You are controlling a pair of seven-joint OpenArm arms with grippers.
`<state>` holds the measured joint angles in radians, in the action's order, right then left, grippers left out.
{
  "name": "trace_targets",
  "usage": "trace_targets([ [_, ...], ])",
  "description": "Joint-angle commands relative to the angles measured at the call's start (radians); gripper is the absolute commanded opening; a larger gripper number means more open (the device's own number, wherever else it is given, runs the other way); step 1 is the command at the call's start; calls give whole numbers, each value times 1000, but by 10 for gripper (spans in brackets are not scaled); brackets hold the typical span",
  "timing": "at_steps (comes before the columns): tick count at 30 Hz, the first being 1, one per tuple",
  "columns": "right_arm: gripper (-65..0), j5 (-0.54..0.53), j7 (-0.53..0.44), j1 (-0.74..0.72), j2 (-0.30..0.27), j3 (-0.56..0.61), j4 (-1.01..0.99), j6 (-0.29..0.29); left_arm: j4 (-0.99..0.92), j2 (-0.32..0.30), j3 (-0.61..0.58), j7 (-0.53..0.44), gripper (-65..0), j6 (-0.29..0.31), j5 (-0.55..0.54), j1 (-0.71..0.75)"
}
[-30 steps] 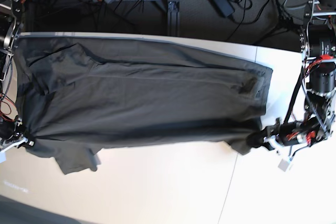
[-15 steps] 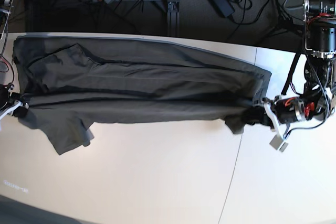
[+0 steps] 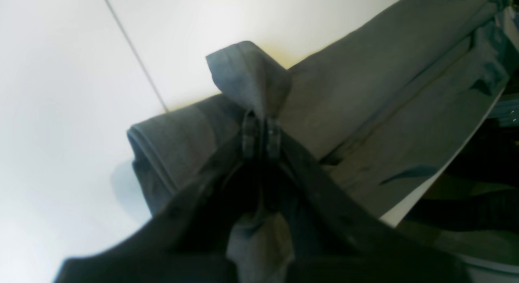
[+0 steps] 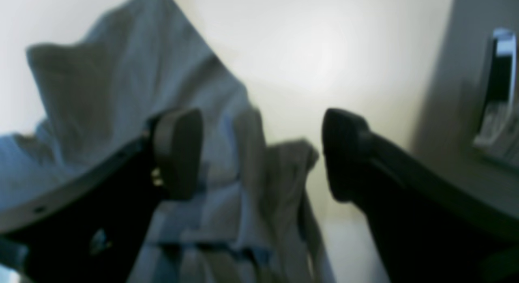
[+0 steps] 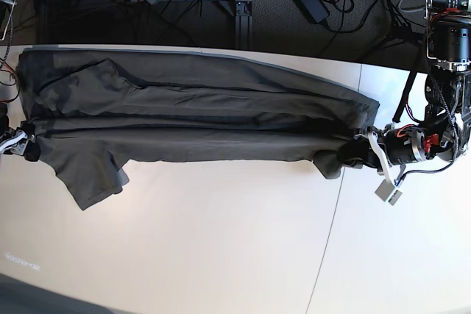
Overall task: Fold the T-shirt properly
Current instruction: 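Lift the hem with both grippers and fold it over onto the collar edge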
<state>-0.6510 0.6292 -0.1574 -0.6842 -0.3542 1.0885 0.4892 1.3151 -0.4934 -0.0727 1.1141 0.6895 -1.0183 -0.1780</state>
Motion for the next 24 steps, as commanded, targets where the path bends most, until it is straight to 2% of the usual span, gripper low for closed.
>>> trace_targets([
  [1,-205,-12,-34,-48,-31,-11,16,64,17,-16,6,-18,-650,9,-16,-20],
  [7,-205,55,-30,-186,-10,27,-59,64,17,-16,6,-18,-650,9,-16,-18],
  [14,-205,105,-60,-367,86,196,-350,60,17,-17,6,-18,-650,9,-21,-18],
  [19,-205,206,-116,-382,134,278,-428,57,17,-17,6,-19,-650,9,-18,-19],
  [24,-206,211,-113,-383,165,311,-428,57,17,-16,6,-34,-650,9,-18,-18],
])
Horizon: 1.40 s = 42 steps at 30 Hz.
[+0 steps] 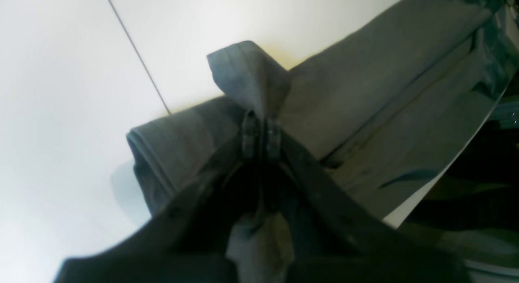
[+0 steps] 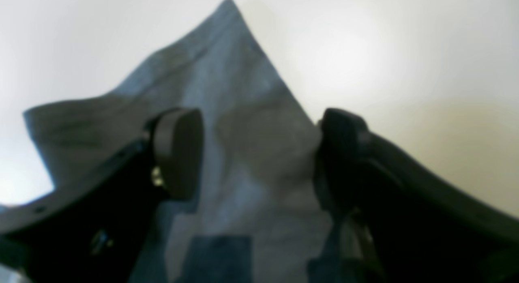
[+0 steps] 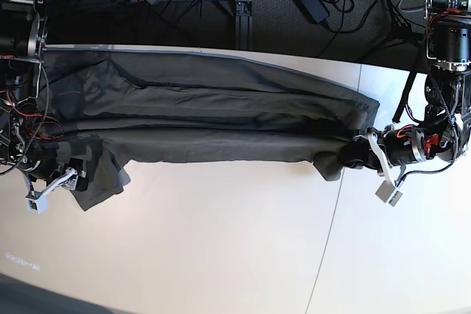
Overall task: Fold the T-shirt properly
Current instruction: 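Lift the hem with both grippers and fold it over onto the collar edge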
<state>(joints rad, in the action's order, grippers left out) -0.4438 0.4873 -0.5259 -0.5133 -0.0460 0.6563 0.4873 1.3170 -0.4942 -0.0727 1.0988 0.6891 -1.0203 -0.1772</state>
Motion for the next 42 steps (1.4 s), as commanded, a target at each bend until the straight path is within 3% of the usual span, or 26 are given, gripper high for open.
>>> trace_targets([
  [1,-211,3,29,-14,-3,3,4,59,15,-16,6,-18,-650,9,-16,-19],
  [3,-307,3,29,-14,-1,3,4,60,15,-16,6,-18,-650,9,-15,-19],
  [7,-618,4,24,-14,-2,2,4,59,15,-16,6,-18,-650,9,-15,-19],
  [8,-650,4,24,-14,-2,2,4,59,15,-16,6,-18,-650,9,-15,-19],
  [16,-650,1,41,-14,-35,2,45,60,18,-16,6,-25,-650,9,-16,-22],
  [19,-650,-68,95,-6,-69,2,108,61,45,-22,6,-24,-650,9,-17,-21],
  [23,-650,-187,129,59,-134,-5,259,63,130,-37,6,-23,-650,9,-18,-21],
  [30,-650,-219,203,261,-181,-45,578,63,260,-38,6,28,-650,9,-60,-3],
  [42,-650,-313,254,682,-187,-394,924,63,287,-39,6,76,-650,9,-60,97],
])
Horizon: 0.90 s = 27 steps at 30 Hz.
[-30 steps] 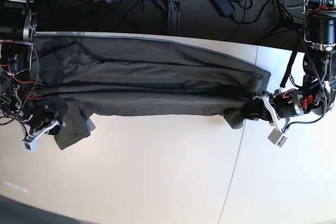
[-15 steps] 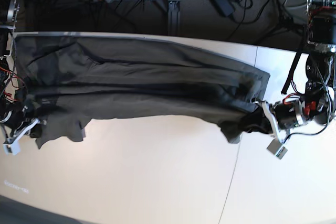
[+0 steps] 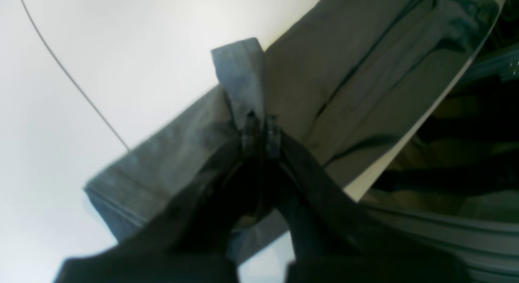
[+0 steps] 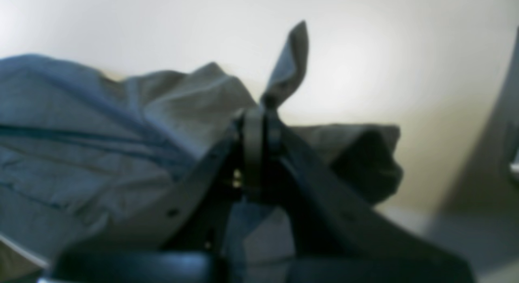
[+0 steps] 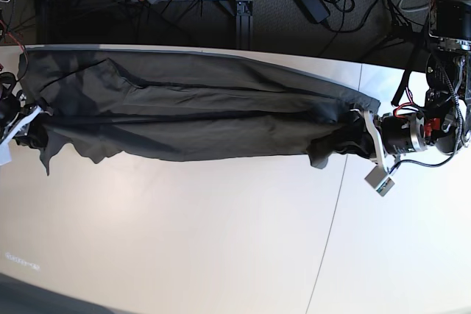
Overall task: Fold the T-shirt properly
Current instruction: 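Lift the hem with both grippers and fold it over onto the collar edge, then release the hem and regrasp the folded strip end with the left gripper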
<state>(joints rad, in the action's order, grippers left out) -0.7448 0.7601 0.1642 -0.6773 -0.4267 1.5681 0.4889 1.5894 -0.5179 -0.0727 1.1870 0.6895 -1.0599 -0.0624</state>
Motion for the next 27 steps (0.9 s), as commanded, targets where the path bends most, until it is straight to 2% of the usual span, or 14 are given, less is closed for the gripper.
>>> trace_targets([
  [1,-650,-15,-18,20,-23,-28,25,62,14,-15,7,-2,-650,9,-20,-17],
  [8,-650,-23,-19,133,-16,-62,33,61,14,-15,7,29,-650,9,-13,-17],
  [12,-650,-21,-21,160,16,-62,32,61,14,-15,7,52,-650,9,-13,-18],
  [14,-650,-9,-31,160,37,-62,32,61,14,-15,7,52,-483,9,-12,-18],
  [15,-627,3,-32,160,47,-62,32,61,14,-15,6,51,-393,9,-12,-18],
  [16,-525,9,-34,161,52,-62,32,61,14,-15,7,52,-324,9,-6,-18],
  [17,-414,13,-34,160,55,-62,32,61,14,-15,7,51,-286,9,12,-18],
  [18,-319,13,-35,160,58,-62,32,61,14,-15,7,50,-282,9,34,-18],
  [19,-256,16,-37,158,58,-62,33,61,14,-16,11,47,-282,9,53,-18],
  [20,-233,19,-39,157,58,-64,33,60,14,-18,20,38,-282,9,69,-18],
  [22,-234,23,-50,151,59,-75,37,58,14,-17,66,19,-283,9,103,-18],
  [27,-235,-11,-53,143,65,-168,77,58,14,-18,301,-10,-283,-24,127,-14],
])
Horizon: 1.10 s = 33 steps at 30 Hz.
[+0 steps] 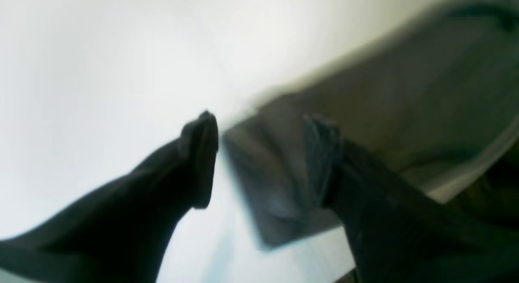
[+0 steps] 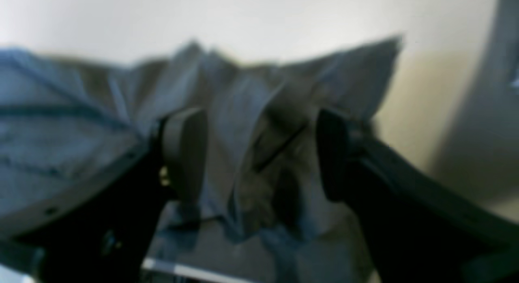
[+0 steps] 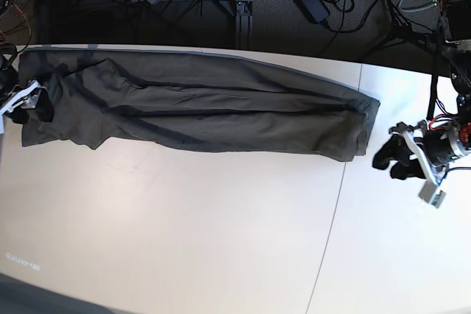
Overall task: Fold the T-shirt properly
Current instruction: 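Release the hem and regrasp the folded strip end with the left gripper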
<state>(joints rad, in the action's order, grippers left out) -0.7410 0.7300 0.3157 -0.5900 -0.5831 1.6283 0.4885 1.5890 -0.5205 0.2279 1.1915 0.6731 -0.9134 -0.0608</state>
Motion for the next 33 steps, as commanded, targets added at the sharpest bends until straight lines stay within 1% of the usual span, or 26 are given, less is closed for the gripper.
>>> trace_targets([
  [1,-235,-27,-23,-8,-22,-31,28,58,15,-18,37,-13,-283,-8,-26,-14],
  [3,-235,-40,-23,-11,-22,-56,45,59,15,-26,80,-13,-283,-11,-30,-9],
  [5,-235,-44,-22,-26,-22,-61,48,58,15,-27,94,-9,-285,-11,-94,6],
  [6,-243,-45,-23,-27,-22,-61,48,59,16,-25,94,2,-285,2,-135,19],
  [7,-280,-50,-27,-27,-21,-61,48,59,19,-19,94,20,-285,23,-176,33],
  [8,-346,-52,-26,-27,-21,-61,48,59,22,-11,94,37,-285,25,-211,51],
  [9,-444,-51,-24,-27,-21,-61,48,59,24,-5,93,42,-285,25,-234,69],
  [10,-567,-51,-21,-27,-18,-61,48,59,24,-2,90,42,-285,25,-245,86],
  [11,-650,-52,-21,-27,-15,-61,48,58,24,0,85,42,-285,25,-251,102],
  [16,-650,-52,-22,-27,10,-60,48,59,24,21,85,44,-285,25,-293,163],
  [18,-650,-53,-23,-27,21,-58,48,59,26,35,85,59,-291,25,-341,164],
  [19,-650,-53,-23,-27,28,-58,48,59,35,43,85,69,-322,25,-379,163],
  [22,-650,-52,-23,-26,56,-58,48,59,103,89,84,117,-492,25,-486,163],
  [23,-650,-52,-23,-27,65,-57,48,59,132,106,78,119,-525,25,-500,163],
  [25,-650,-52,-23,-27,82,-56,48,59,183,134,57,118,-558,25,-499,155],
  [26,-650,-51,-23,-27,89,-54,48,59,198,146,40,118,-579,25,-490,148],
  [28,-650,-51,-22,-26,95,-42,47,60,202,166,-6,103,-649,25,-429,133],
  [31,-650,-38,-22,-24,95,-19,47,61,184,174,-102,12,-650,25,-260,130],
  [33,-650,-33,-22,-24,95,-12,47,61,173,174,-157,-76,-650,25,-111,130],
])
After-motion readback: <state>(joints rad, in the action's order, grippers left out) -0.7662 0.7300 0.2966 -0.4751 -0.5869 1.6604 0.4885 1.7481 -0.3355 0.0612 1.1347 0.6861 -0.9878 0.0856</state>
